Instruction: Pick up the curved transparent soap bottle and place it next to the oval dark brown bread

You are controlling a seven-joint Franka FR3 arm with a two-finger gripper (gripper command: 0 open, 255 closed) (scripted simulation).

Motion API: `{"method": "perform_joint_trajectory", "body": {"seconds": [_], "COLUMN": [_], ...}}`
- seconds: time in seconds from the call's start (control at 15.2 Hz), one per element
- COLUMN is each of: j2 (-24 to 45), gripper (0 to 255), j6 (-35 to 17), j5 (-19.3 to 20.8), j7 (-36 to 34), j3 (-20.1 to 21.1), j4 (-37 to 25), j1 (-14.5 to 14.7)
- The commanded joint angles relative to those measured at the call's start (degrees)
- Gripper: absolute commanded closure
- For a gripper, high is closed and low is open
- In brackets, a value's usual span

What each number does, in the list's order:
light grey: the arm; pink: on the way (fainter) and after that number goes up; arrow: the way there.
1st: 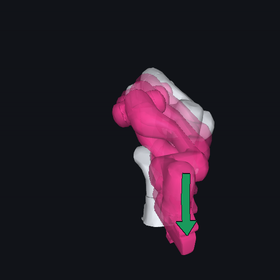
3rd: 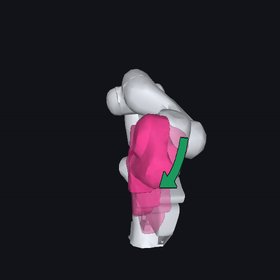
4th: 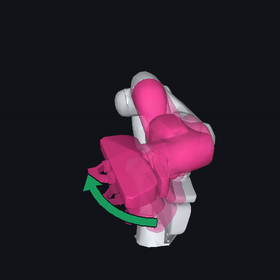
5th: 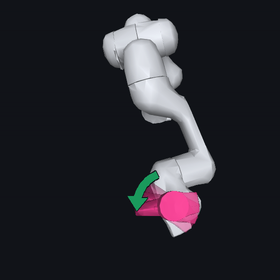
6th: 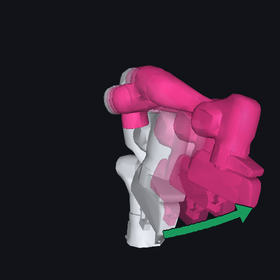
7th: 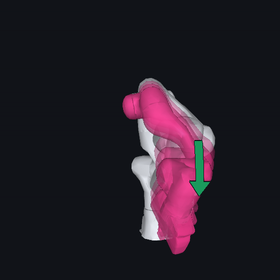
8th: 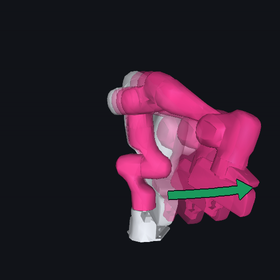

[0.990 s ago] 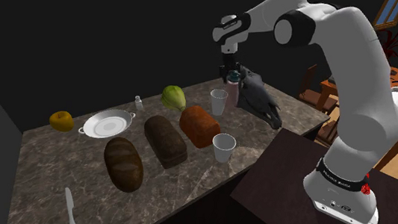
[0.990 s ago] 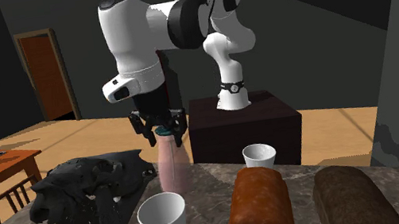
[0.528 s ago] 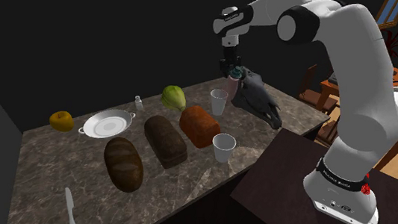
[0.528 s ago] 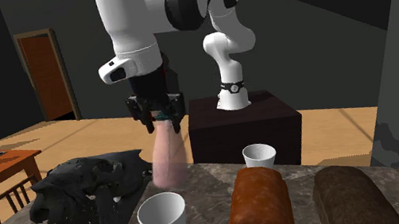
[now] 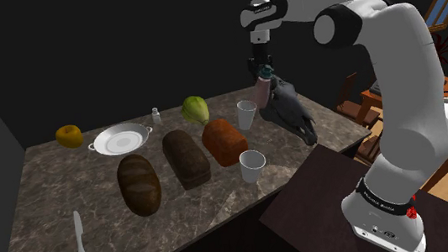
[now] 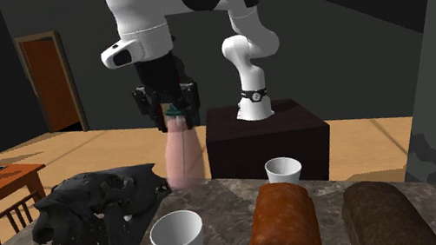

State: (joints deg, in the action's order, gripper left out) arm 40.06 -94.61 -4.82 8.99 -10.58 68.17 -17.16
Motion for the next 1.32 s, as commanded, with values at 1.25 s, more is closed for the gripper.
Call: {"method": "perform_joint_trajectory", "body": {"seconds": [1.25], "j2": [-9.47], "gripper": [255], "j6": [6.3], "j5": [0.78], "j7": [-4.9], "j3": [0.63], "j4": [3.12], "j1": [4.56]}}
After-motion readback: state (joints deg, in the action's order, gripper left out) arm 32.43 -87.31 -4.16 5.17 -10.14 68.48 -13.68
